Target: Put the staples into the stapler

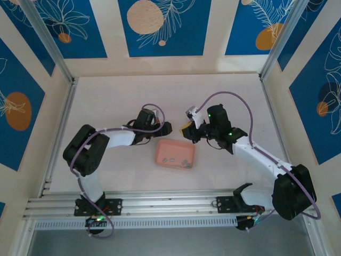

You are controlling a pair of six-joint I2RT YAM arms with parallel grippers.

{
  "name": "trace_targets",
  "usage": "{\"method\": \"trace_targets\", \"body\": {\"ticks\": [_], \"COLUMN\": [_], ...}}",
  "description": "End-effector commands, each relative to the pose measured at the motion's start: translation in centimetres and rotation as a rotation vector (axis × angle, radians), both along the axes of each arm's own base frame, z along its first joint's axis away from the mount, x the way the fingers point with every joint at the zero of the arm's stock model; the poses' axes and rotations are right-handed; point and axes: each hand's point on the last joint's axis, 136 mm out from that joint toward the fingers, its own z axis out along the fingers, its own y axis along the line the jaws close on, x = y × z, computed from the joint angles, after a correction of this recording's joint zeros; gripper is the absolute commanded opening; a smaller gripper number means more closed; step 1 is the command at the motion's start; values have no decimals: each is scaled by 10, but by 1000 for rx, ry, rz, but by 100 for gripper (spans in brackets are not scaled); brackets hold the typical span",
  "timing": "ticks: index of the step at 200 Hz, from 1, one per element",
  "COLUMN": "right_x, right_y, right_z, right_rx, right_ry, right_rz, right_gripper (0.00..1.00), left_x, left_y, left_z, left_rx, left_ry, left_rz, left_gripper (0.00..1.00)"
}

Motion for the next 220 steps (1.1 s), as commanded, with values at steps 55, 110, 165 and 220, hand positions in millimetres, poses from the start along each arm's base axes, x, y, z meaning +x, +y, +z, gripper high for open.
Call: {"method": "trace_targets", "body": {"ticks": [55,110,165,220], "right_x": [40,70,106,121], "right_y": [1,33,64,80], "right_z": [-9,-31,-60,-82], "right_rx": [-12,-86,-215,-276], "right_ry": [100,124,72,74], "right_rz": [-209,-206,-219,-211], "right_gripper": [14,14,13,13], "left_x": [-10,-22,-33,-36], "left_y": [59,108,143,151], "left_z": [36,45,45,38], "left_rx": [59,157,270,308], "left_ry": [-214,-349,-432,-419], "left_rz": [157,275,346,351], "left_gripper": [88,89,91,92]}}
